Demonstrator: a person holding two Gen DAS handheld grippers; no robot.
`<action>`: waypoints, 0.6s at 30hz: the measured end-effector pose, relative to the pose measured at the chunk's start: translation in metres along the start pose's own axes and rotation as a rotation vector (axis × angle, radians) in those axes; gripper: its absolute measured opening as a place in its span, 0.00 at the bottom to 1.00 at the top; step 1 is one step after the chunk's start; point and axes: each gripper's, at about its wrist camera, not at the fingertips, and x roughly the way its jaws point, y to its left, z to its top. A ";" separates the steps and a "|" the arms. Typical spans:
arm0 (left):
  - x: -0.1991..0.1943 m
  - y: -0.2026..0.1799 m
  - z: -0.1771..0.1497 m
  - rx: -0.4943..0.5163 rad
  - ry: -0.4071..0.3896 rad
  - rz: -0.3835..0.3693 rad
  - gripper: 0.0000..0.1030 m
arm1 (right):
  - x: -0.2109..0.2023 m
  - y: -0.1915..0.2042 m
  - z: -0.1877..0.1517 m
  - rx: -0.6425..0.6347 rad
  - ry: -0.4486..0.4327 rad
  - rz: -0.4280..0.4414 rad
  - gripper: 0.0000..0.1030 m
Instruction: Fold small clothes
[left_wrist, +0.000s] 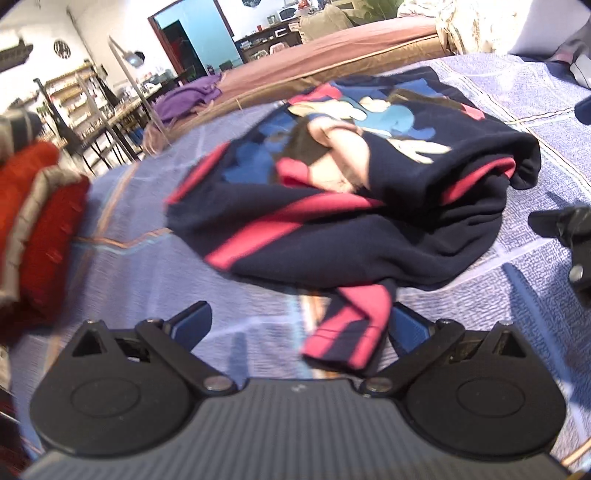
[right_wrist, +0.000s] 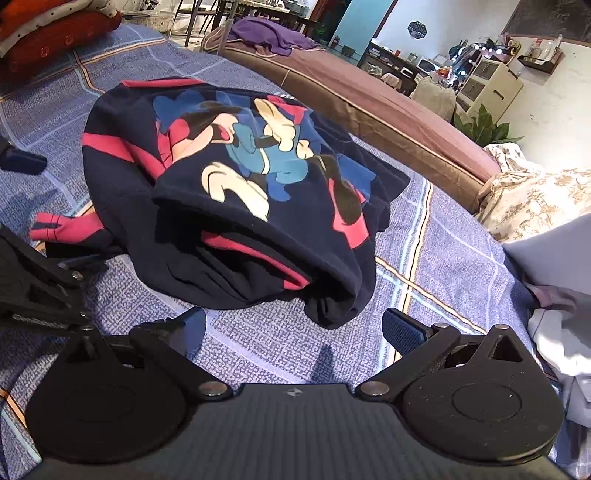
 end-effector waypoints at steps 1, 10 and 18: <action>-0.006 0.005 0.002 0.000 -0.001 0.002 1.00 | -0.002 -0.001 0.002 0.001 -0.006 0.002 1.00; -0.038 0.033 0.026 0.001 0.001 -0.029 1.00 | -0.018 0.002 0.022 -0.024 -0.048 0.021 1.00; -0.038 0.036 0.026 0.005 0.039 -0.038 1.00 | -0.024 0.002 0.030 -0.027 -0.045 0.031 1.00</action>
